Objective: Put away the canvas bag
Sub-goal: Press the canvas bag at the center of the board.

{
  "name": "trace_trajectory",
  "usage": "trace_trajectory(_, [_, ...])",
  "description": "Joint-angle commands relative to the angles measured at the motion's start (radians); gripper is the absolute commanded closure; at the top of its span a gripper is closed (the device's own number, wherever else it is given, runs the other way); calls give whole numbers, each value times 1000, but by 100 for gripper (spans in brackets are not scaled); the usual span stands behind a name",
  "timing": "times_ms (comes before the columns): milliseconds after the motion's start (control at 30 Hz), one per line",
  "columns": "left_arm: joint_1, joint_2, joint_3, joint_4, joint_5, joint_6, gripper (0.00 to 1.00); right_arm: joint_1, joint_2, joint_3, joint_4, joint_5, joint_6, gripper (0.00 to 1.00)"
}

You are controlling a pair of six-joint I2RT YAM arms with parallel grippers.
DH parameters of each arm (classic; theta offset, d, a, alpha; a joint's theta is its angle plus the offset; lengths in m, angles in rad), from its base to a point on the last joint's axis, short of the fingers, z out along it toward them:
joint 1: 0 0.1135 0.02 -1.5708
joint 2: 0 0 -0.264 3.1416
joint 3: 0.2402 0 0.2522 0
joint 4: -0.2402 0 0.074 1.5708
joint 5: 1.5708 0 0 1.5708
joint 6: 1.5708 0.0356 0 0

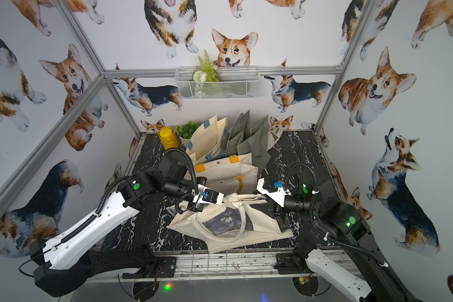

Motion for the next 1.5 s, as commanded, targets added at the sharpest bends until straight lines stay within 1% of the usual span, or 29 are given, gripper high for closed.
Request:
trace_trajectory(0, [13, 4, 2, 164, 66, -94, 100, -2, -14, -24, 48, 57, 25, 85])
trace_trajectory(33, [14, 11, 4, 167, 54, -108, 100, -1, -15, -31, 67, 89, 34, 99])
trace_trajectory(67, [14, 20, 8, 169, 44, -130, 99, -1, -15, -35, 80, 116, 32, 100])
trace_trajectory(100, [14, 27, 13, 171, 39, -150, 96, -1, -17, -39, 91, 132, 32, 100])
trace_trajectory(133, [14, 30, 15, 175, 37, -164, 88, -1, -22, -44, 109, 147, 33, 100])
trace_trajectory(200, [13, 32, 15, 197, 26, -205, 67, -1, -30, -53, 135, 161, 38, 100])
trace_trajectory(300, [12, 23, 20, 234, 12, -276, 50, -2, -31, -51, 142, 167, 40, 100])
trace_trajectory(467, [9, 11, 36, 296, 37, -420, 39, -2, -15, -39, 137, 178, 62, 100])
trace_trajectory(533, [-2, 9, 38, 298, 35, -438, 37, -1, -15, -37, 127, 191, 60, 100])
trace_trajectory(633, [-26, 15, 42, 299, 27, -458, 36, -2, -18, -37, 123, 202, 66, 100])
trace_trajectory(733, [-54, 40, 61, 298, 6, -477, 36, -2, -22, -34, 129, 188, 72, 100])
trace_trajectory(900, [-104, 109, 123, 295, -85, -482, 35, -2, -10, -17, 110, 155, 66, 100])
trace_trajectory(1000, [-112, 130, 131, 313, -117, -497, 35, -1, -14, -12, 110, 143, 66, 100])
trace_trajectory(1067, [-111, 140, 134, 309, -115, -501, 36, -2, -21, -10, 117, 145, 75, 100])
trace_trajectory(1133, [-112, 153, 146, 289, -93, -501, 40, 0, -23, -4, 117, 148, 79, 100])
trace_trajectory(1267, [-114, 183, 171, 247, -52, -517, 51, -1, -14, 11, 97, 156, 70, 100])
trace_trajectory(1367, [-120, 213, 194, 213, -37, -525, 55, -2, -1, 27, 89, 159, 60, 100])
trace_trajectory(1400, [-123, 222, 202, 205, -34, -525, 59, -1, 4, 33, 88, 159, 56, 99])
trace_trajectory(1433, [-126, 227, 207, 199, -34, -522, 64, -2, 9, 38, 87, 158, 55, 98])
trace_trajectory(1467, [-128, 229, 209, 194, -37, -519, 74, -2, 14, 42, 85, 158, 53, 98])
